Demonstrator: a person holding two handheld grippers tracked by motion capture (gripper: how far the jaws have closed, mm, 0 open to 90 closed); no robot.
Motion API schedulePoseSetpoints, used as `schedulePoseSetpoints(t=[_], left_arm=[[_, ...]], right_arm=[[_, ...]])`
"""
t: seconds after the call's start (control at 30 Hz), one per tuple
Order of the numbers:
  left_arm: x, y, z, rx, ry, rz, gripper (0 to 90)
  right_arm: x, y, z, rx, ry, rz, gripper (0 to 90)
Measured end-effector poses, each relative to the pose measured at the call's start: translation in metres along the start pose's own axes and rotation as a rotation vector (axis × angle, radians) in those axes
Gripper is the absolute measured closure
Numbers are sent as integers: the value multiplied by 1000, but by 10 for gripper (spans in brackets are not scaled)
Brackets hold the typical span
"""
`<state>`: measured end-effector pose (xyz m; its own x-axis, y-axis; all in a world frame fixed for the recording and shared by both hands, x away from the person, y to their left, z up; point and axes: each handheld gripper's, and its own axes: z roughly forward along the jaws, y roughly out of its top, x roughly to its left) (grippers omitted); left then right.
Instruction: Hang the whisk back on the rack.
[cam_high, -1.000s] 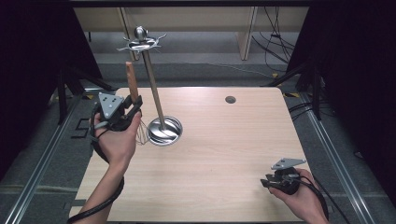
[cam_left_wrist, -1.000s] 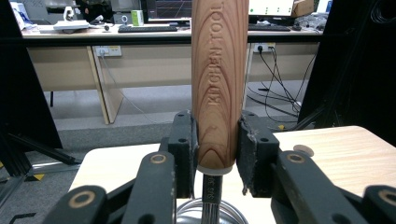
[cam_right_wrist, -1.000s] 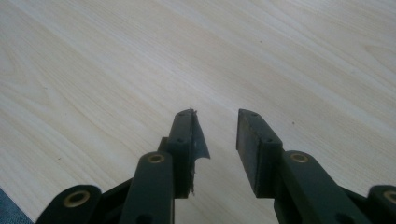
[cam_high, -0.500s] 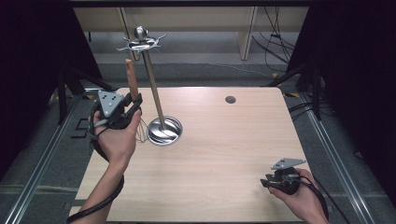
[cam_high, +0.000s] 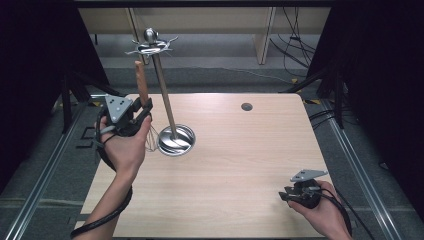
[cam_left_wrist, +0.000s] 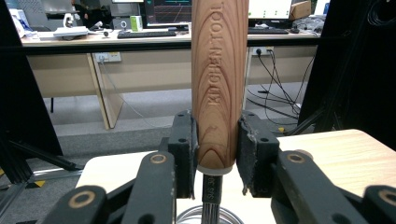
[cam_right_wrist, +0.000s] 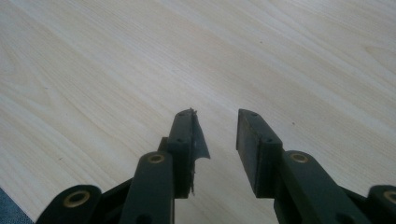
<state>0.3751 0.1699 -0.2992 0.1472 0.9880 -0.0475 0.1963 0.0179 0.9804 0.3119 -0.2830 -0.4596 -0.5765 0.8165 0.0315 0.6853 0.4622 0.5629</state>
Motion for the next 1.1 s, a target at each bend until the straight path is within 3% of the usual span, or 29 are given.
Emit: schedulePoseSetpoints(t=[0.1, 0.4, 0.43, 0.53, 1.1], left_arm=[[0, 1, 0, -5, -2, 0, 685], [-2, 5, 1, -8, -9, 0, 685], [-2, 5, 1, -8, -10, 0, 685], [-3, 6, 1, -8, -11, 2, 685], [-5, 12, 3, -15, -15, 6, 685]], right_arm=[[1, 1, -1, 7, 3, 19, 680], [1, 1, -1, 6, 4, 19, 680], [0, 0, 0, 1, 0, -1, 681], [1, 1, -1, 7, 3, 19, 680], [1, 1, 0, 9, 6, 13, 681]])
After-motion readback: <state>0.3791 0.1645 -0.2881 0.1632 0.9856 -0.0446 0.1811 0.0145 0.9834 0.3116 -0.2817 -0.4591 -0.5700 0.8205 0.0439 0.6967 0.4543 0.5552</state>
